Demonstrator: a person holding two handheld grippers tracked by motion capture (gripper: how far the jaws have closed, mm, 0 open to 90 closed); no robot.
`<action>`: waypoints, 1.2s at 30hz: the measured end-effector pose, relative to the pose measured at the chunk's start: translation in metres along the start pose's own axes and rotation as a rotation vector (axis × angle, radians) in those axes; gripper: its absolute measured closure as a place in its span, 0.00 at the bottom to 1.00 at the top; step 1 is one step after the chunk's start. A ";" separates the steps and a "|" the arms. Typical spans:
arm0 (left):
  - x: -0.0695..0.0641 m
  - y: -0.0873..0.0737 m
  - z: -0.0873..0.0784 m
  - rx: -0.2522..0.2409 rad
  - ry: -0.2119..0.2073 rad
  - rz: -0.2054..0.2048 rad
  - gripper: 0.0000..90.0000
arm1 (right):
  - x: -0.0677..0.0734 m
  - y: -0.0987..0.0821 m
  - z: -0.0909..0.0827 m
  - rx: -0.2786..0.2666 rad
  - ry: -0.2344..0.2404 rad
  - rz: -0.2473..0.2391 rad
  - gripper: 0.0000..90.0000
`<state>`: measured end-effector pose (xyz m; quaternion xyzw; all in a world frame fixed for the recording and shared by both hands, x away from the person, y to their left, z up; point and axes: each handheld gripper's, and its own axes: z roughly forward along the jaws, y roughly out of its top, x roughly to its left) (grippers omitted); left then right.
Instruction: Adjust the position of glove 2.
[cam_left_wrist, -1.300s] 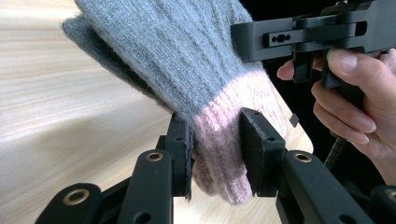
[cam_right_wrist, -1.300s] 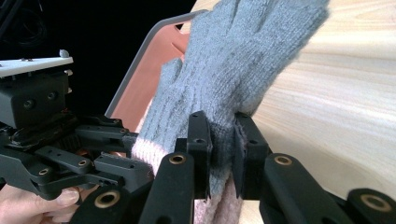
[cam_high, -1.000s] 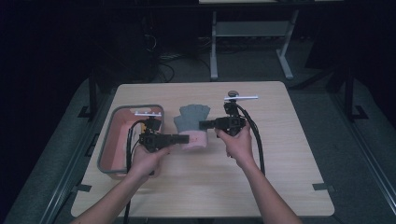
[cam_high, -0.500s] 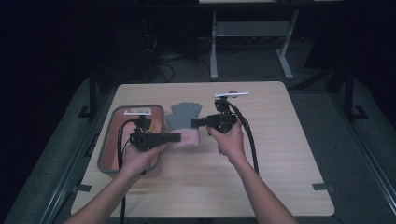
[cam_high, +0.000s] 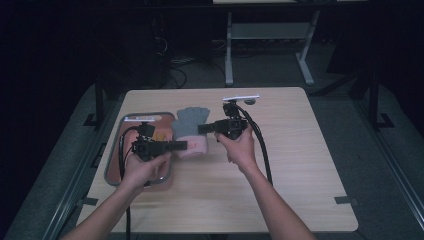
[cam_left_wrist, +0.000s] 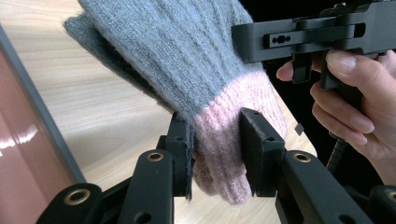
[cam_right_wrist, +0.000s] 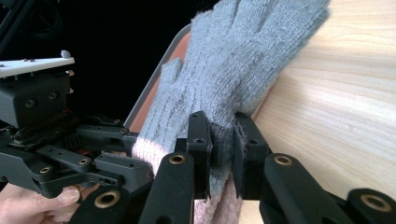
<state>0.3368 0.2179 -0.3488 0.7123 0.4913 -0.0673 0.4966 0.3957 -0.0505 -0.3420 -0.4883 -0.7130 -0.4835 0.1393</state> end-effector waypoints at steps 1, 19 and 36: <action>0.000 0.000 -0.001 -0.005 0.001 -0.005 0.74 | 0.001 0.001 0.001 -0.001 0.006 0.002 0.88; 0.016 0.001 -0.021 -0.003 0.026 -0.022 0.74 | 0.010 0.007 0.027 0.015 0.031 0.004 0.88; 0.031 0.000 -0.043 -0.009 0.050 -0.034 0.74 | 0.023 0.012 0.052 0.033 0.053 -0.006 0.88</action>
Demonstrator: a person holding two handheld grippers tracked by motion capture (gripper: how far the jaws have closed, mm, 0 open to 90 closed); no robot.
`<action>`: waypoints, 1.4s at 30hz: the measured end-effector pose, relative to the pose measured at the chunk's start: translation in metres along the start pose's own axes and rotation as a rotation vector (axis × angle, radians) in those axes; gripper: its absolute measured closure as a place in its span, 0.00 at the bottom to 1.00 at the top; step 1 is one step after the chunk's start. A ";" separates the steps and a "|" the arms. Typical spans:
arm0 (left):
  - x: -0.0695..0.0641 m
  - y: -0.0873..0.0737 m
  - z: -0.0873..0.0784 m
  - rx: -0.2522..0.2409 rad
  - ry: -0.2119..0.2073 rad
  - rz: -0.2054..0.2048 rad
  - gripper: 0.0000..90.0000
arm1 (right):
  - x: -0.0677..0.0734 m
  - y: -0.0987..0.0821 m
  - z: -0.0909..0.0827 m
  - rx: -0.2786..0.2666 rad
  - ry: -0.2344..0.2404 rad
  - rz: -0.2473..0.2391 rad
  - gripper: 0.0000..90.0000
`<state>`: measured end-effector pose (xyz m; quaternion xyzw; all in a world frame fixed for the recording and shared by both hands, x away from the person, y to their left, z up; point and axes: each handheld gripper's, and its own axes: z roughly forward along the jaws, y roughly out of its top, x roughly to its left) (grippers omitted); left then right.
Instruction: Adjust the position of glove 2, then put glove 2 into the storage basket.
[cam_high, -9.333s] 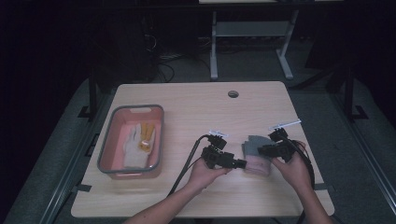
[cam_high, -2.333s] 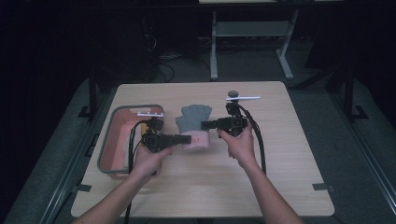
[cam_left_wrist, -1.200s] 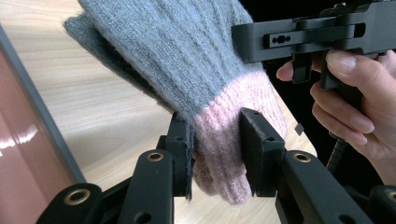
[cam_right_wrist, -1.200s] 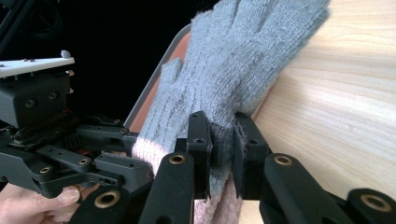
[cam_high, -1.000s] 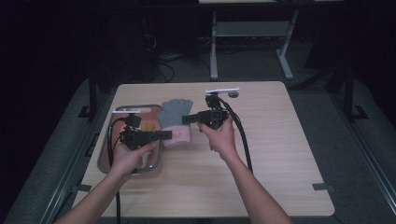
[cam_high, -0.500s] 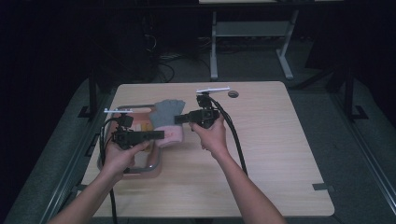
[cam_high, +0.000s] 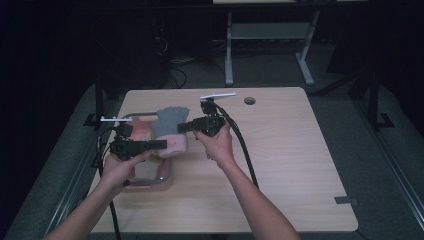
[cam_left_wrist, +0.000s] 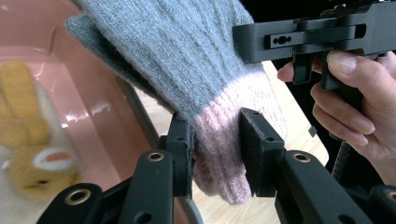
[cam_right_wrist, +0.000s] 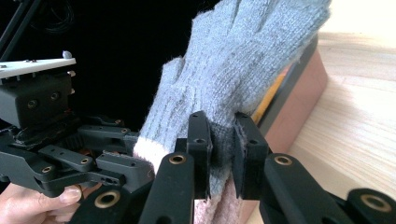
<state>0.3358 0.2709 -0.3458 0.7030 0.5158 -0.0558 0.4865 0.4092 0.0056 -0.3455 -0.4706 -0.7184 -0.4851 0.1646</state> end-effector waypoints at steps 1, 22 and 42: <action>0.001 0.000 -0.001 -0.002 0.000 -0.003 0.74 | 0.001 0.000 0.001 0.002 0.002 0.001 0.88; 0.019 -0.001 -0.033 -0.021 0.031 -0.022 0.74 | 0.024 0.009 0.031 0.025 0.022 -0.030 0.88; 0.039 -0.003 -0.050 -0.002 0.040 -0.037 0.76 | 0.030 0.007 0.055 0.032 0.071 -0.020 0.88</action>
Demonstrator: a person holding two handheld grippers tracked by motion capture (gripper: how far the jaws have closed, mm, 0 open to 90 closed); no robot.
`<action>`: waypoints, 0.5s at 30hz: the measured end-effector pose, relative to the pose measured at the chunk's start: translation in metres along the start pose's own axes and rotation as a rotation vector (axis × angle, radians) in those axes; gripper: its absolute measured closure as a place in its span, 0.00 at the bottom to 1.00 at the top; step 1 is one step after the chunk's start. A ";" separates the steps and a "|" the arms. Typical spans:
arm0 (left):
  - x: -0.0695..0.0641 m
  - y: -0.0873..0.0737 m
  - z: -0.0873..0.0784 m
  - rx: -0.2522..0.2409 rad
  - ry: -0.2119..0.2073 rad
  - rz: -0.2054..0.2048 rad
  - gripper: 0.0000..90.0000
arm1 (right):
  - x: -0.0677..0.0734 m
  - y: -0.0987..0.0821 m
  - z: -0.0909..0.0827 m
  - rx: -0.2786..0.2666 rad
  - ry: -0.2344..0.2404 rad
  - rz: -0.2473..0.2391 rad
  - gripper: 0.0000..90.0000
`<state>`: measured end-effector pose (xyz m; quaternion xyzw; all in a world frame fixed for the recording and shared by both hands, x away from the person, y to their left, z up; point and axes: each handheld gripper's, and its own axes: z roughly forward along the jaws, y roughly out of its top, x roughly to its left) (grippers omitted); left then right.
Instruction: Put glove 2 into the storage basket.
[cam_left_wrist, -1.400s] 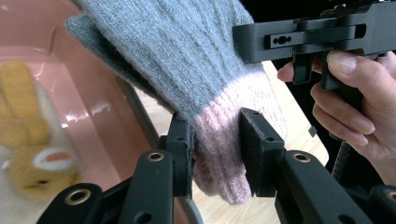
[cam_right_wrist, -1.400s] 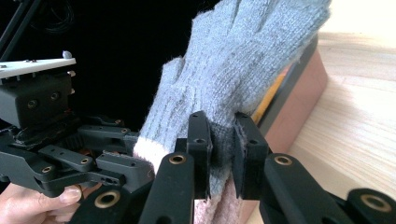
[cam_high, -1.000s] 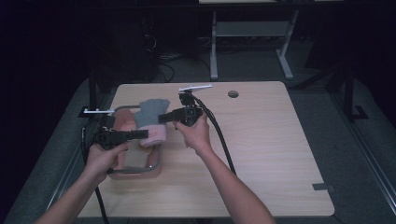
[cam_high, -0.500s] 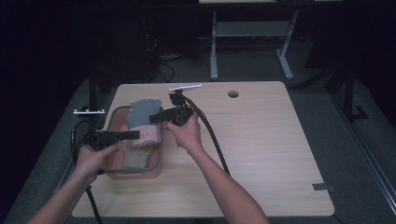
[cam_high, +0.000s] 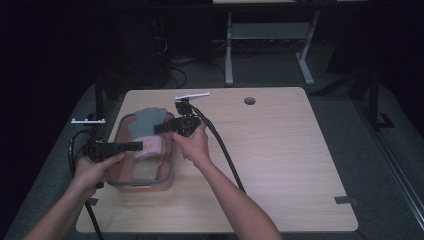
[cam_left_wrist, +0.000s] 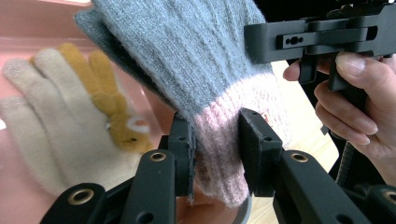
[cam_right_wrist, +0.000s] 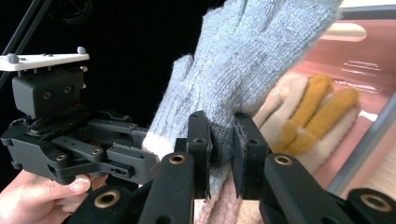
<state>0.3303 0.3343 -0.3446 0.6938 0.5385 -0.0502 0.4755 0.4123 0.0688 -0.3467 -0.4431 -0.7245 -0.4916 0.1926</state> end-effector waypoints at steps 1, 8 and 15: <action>0.001 0.000 0.000 0.000 0.001 -0.004 0.76 | 0.000 0.000 0.001 0.001 0.002 0.006 0.88; 0.008 -0.001 -0.003 0.015 0.003 -0.010 0.76 | -0.003 -0.001 0.009 0.004 0.017 0.012 0.88; 0.013 -0.001 -0.005 0.032 0.020 -0.008 0.77 | -0.005 -0.003 0.017 0.011 0.023 0.017 0.87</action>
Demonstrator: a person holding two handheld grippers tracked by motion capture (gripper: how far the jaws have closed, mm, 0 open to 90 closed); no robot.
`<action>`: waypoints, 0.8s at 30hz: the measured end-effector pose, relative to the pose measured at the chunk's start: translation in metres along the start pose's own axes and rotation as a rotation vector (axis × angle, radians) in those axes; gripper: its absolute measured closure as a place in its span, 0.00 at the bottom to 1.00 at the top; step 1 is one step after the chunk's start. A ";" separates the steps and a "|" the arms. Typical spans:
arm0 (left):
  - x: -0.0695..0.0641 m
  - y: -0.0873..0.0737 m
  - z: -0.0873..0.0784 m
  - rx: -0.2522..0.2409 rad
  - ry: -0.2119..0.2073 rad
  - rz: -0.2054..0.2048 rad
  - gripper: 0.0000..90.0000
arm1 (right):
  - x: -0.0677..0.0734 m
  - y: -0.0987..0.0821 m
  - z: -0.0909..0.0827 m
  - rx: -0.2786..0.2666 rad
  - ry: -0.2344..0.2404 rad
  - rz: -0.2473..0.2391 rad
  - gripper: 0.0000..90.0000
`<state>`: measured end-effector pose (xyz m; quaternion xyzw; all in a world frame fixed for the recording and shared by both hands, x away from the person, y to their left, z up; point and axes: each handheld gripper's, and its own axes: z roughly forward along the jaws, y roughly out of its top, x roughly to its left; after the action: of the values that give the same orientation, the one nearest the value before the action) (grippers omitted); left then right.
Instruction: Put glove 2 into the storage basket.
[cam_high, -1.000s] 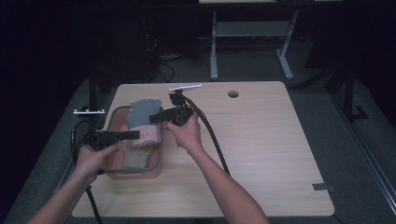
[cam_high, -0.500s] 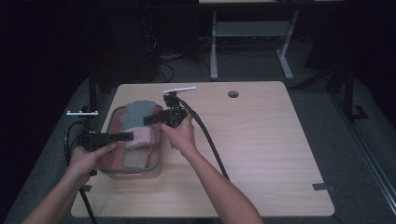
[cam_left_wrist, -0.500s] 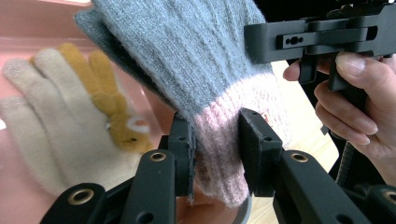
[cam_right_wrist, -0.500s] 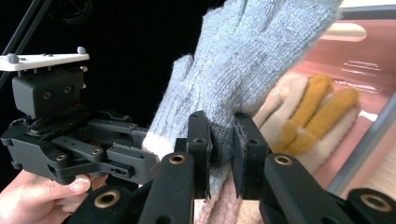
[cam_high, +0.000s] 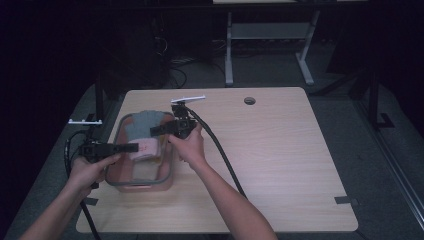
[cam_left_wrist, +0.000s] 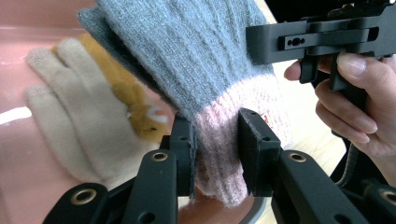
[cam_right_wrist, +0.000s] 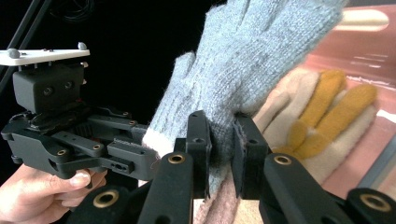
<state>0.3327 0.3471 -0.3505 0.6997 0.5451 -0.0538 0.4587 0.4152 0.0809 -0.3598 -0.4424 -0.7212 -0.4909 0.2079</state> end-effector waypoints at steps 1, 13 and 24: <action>0.001 0.000 0.000 0.004 0.002 0.000 0.77 | -0.001 0.000 0.001 0.003 0.000 -0.002 0.87; 0.010 -0.007 0.000 0.019 0.014 -0.014 0.78 | -0.008 -0.003 0.013 0.041 0.010 0.003 0.87; 0.018 -0.014 0.004 0.043 0.039 -0.031 0.78 | -0.017 -0.009 0.023 0.073 0.006 0.021 0.86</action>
<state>0.3302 0.3566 -0.3714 0.7018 0.5634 -0.0589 0.4320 0.4194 0.0932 -0.3867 -0.4408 -0.7331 -0.4634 0.2312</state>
